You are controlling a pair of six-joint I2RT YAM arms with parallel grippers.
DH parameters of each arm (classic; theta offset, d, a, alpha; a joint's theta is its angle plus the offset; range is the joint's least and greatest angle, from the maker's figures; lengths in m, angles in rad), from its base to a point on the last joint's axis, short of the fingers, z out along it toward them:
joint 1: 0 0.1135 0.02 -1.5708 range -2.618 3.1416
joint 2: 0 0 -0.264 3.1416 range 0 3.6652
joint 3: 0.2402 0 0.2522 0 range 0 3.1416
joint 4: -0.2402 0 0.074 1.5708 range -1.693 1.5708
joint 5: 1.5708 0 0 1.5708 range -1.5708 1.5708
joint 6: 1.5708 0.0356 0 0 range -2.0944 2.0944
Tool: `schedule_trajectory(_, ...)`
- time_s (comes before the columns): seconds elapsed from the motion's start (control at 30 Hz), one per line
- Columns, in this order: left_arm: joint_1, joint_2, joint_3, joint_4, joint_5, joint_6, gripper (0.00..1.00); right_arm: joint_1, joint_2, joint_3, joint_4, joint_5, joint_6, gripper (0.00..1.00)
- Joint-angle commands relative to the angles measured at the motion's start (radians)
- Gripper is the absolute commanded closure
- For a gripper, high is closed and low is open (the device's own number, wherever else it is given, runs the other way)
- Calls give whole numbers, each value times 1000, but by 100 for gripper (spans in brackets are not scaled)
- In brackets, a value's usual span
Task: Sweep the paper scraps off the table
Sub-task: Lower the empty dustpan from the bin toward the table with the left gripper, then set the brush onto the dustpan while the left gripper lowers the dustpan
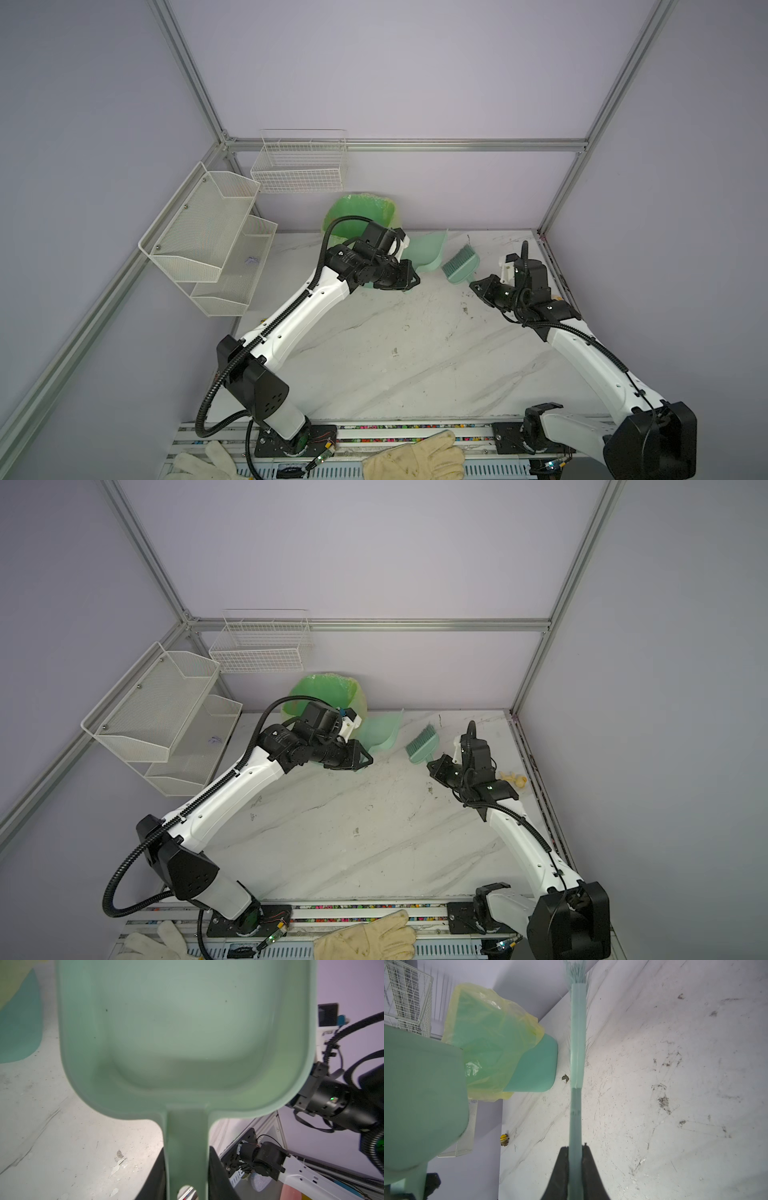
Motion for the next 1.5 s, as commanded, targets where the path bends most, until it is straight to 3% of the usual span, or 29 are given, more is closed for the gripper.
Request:
schedule_trajectory(0.0,-25,9,126,-40,-111,66,100,-25,-29,10,4,-11,-5,100)
schedule_trajectory(0.57,-144,218,212,-82,-322,127,100,-79,-177,11,41,117,-81,100)
schedule_trajectory(0.97,-150,375,244,-28,-446,201,100,-79,-142,-33,164,-60,-94,100)
schedule_trajectory(1.2,-153,448,245,-1,-530,246,100,-79,-100,-139,339,-162,20,100)
schedule_trajectory(1.47,-152,521,244,48,-528,271,100,-80,-26,-251,527,-208,141,100)
